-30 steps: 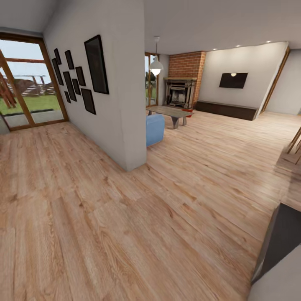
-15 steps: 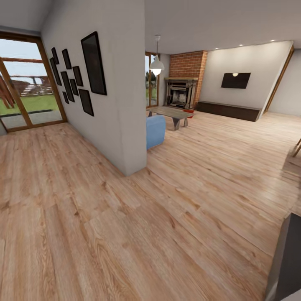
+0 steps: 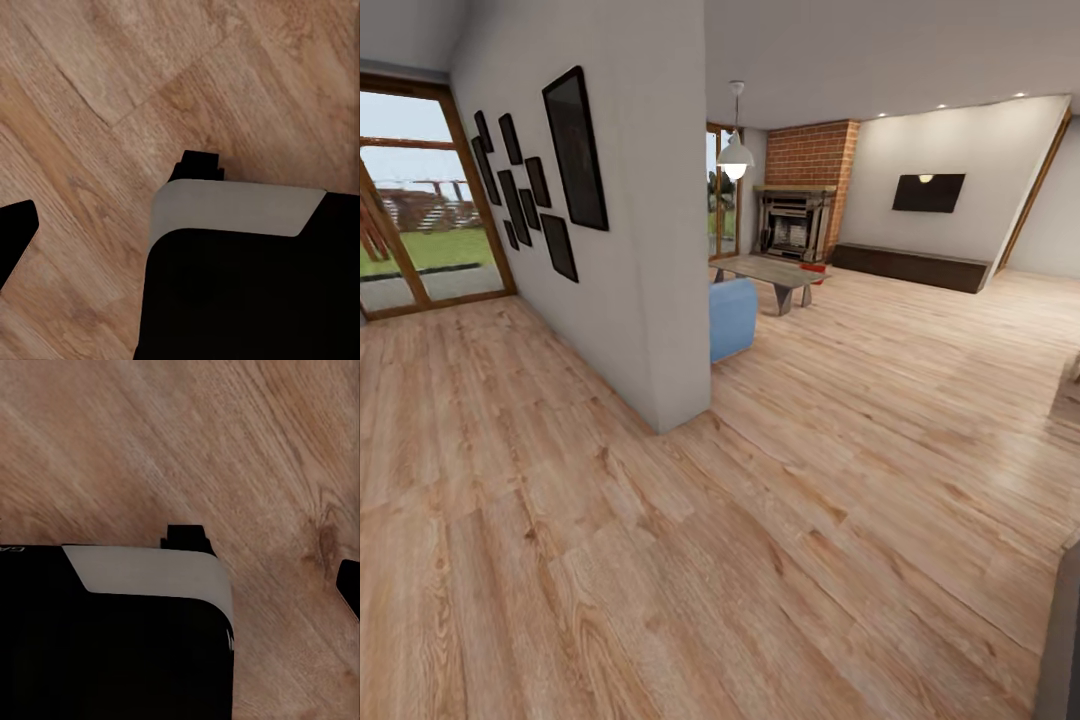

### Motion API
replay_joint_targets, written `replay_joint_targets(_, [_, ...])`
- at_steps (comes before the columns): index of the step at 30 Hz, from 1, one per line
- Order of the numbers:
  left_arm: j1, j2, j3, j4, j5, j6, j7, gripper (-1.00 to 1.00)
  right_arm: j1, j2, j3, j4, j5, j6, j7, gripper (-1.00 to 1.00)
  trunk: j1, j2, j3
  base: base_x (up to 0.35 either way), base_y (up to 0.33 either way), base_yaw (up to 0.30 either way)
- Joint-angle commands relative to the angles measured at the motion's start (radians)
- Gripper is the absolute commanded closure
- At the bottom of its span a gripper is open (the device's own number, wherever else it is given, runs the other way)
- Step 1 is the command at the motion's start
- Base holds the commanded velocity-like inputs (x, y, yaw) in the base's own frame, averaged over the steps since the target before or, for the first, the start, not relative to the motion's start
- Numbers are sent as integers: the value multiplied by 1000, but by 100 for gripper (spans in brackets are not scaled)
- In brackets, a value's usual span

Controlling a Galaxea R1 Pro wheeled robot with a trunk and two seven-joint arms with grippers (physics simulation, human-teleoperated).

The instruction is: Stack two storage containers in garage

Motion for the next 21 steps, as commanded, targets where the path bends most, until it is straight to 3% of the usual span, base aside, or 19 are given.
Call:
replay_joint_targets(1, [0, 0, -4, -1, 10, 3, 3, -100, -1, 1, 8, 3, -8, -5, -1, -100, 1, 0, -1, 323, 0, 0])
replay_joint_targets(16, [0, 0, -4, -1, 10, 3, 3, -100, -1, 1, 8, 3, -6, -5, -1, -100, 1, 0, -1, 323, 0, -1])
replay_joint_targets(21, [0, 0, -4, -1, 10, 3, 3, -100, -1, 1, 8, 3, -7, -5, -1, -100, 1, 0, -1, 323, 0, -191])
